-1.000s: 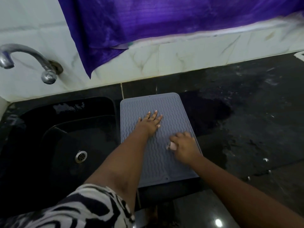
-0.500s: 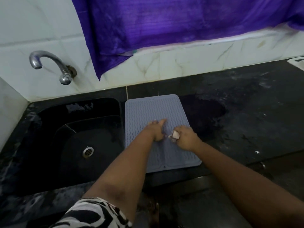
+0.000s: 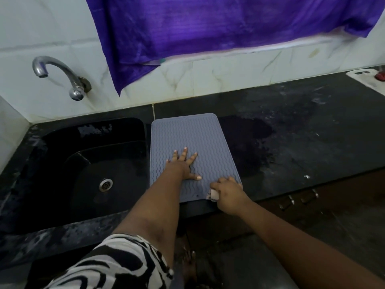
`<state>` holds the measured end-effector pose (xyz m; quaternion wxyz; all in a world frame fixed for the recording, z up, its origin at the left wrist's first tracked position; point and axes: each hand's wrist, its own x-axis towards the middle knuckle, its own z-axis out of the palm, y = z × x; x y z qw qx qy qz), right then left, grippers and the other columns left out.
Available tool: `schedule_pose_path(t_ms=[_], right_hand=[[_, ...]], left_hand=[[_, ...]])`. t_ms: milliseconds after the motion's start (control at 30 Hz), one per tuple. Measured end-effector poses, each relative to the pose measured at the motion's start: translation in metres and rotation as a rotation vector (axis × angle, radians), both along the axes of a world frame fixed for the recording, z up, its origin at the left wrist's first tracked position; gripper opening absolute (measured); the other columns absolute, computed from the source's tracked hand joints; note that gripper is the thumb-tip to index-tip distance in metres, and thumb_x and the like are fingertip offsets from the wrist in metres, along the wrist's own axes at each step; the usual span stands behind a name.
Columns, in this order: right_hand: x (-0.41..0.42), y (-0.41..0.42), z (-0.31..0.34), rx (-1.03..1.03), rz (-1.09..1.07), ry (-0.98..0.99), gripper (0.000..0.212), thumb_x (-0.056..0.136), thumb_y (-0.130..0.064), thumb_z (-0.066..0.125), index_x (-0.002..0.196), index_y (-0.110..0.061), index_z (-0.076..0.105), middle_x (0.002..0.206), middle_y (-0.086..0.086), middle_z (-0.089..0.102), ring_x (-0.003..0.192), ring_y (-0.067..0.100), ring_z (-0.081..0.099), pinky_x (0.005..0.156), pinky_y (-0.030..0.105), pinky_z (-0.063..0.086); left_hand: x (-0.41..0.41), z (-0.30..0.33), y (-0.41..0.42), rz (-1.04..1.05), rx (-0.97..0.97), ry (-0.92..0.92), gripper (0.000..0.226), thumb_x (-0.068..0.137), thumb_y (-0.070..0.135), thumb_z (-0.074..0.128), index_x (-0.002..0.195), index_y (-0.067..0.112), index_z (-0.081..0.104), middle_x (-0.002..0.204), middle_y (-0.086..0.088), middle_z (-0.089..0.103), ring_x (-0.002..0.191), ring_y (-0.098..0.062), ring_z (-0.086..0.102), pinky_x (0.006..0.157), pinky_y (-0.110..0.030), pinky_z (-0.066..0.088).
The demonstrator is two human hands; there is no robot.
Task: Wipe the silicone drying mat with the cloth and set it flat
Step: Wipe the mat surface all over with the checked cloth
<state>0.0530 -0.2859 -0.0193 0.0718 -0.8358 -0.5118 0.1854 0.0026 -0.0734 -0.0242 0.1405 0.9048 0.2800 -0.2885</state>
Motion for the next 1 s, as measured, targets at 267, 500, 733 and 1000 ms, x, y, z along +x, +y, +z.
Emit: schedule_pose_path(t_ms=[267, 500, 733, 1000], right_hand=[[0.047, 0.000, 0.047, 0.194, -0.242, 0.357, 0.024, 0.085, -0.025, 0.064, 0.065, -0.022, 0.052, 0.074, -0.006, 0.056, 0.074, 0.012, 0.054, 0.059, 0.010, 0.041], [0.078, 0.033, 0.061, 0.111, -0.208, 0.260, 0.011, 0.088, -0.012, 0.056, 0.078, -0.009, 0.058, 0.084, 0.007, 0.063, 0.082, 0.022, 0.060, 0.068, 0.024, 0.045], [0.138, 0.115, 0.082, 0.325, -0.410, 0.257, 0.005, 0.085, -0.016, 0.060, 0.087, -0.019, 0.064, 0.090, 0.002, 0.063, 0.082, 0.017, 0.055, 0.066, 0.024, 0.039], [0.214, 0.239, 0.068, 0.166, -0.226, -0.007, 0.028, 0.083, -0.016, 0.062, 0.111, -0.018, 0.060, 0.118, 0.020, 0.049, 0.111, 0.041, 0.048, 0.094, 0.042, 0.043]], left_hand=[[-0.001, 0.005, -0.004, 0.058, -0.003, 0.041, 0.107, 0.076, 0.076, 0.053, 0.145, 0.044, -0.022, 0.154, 0.001, -0.037, 0.141, -0.045, -0.027, 0.115, -0.064, 0.000], [0.007, 0.020, 0.008, -0.019, 0.164, 0.009, 0.090, 0.081, 0.077, 0.044, 0.152, 0.034, 0.012, 0.162, -0.008, 0.006, 0.144, -0.041, 0.012, 0.112, -0.057, 0.019], [0.048, 0.035, 0.067, 0.063, 0.383, -0.293, 0.068, 0.088, 0.062, 0.048, 0.136, 0.013, 0.047, 0.143, -0.013, 0.044, 0.134, -0.030, 0.036, 0.112, -0.050, 0.021], [0.137, 0.033, 0.118, -0.161, -0.020, -0.260, 0.145, 0.050, 0.065, 0.083, 0.154, 0.018, -0.005, 0.163, -0.003, -0.008, 0.149, -0.023, -0.008, 0.117, -0.053, -0.005]])
